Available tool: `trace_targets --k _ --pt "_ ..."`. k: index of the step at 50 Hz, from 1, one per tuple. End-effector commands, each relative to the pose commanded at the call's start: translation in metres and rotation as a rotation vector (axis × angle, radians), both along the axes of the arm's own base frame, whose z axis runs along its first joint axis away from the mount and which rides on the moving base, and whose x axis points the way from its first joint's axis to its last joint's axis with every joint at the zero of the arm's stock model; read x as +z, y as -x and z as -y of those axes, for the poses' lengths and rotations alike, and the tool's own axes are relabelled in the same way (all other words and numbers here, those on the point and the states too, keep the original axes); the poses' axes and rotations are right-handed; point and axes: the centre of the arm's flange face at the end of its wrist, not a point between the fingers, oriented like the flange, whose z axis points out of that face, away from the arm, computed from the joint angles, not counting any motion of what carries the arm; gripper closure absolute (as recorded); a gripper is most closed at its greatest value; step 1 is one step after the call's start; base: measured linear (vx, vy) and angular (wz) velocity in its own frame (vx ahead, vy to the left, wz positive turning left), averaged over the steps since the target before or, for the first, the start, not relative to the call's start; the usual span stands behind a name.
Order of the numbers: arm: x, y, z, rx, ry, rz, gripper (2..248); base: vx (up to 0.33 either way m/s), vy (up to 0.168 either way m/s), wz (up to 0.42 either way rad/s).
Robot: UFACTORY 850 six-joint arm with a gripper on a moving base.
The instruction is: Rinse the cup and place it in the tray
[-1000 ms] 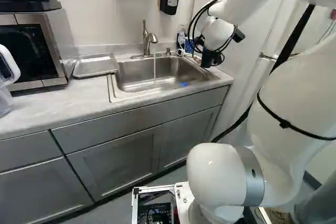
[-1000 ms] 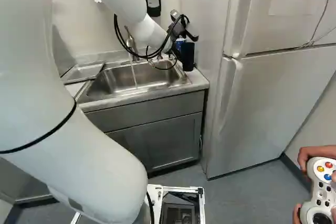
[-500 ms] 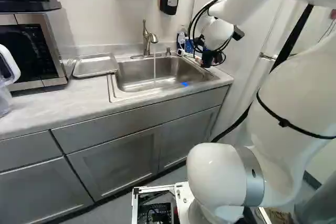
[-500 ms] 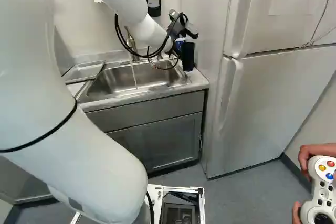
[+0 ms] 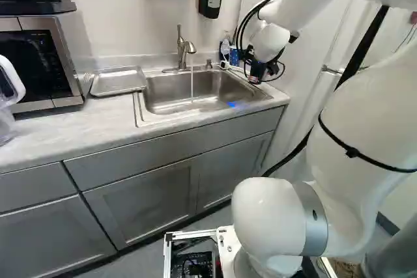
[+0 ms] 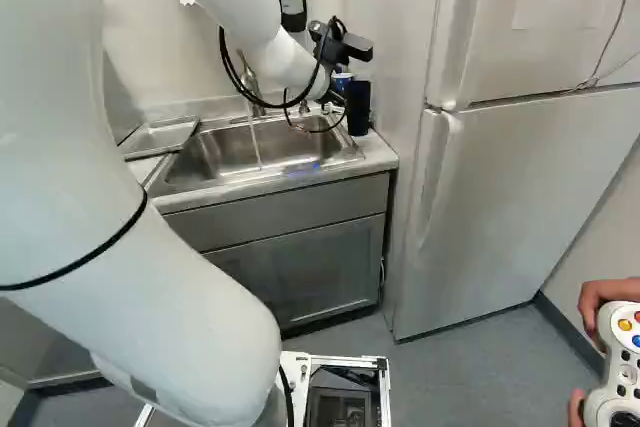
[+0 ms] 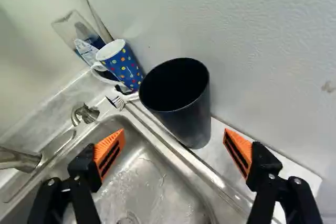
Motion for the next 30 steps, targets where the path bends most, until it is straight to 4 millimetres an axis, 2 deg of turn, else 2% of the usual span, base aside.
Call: trace_targets --k 14,30 --pt "0.0 0.0 0.0 0.073 0.12 -0.044 3 0.0 0.0 0.0" --pt "0.0 0.0 0.0 0.073 0.12 -0.044 3 0.0 0.0 0.0"
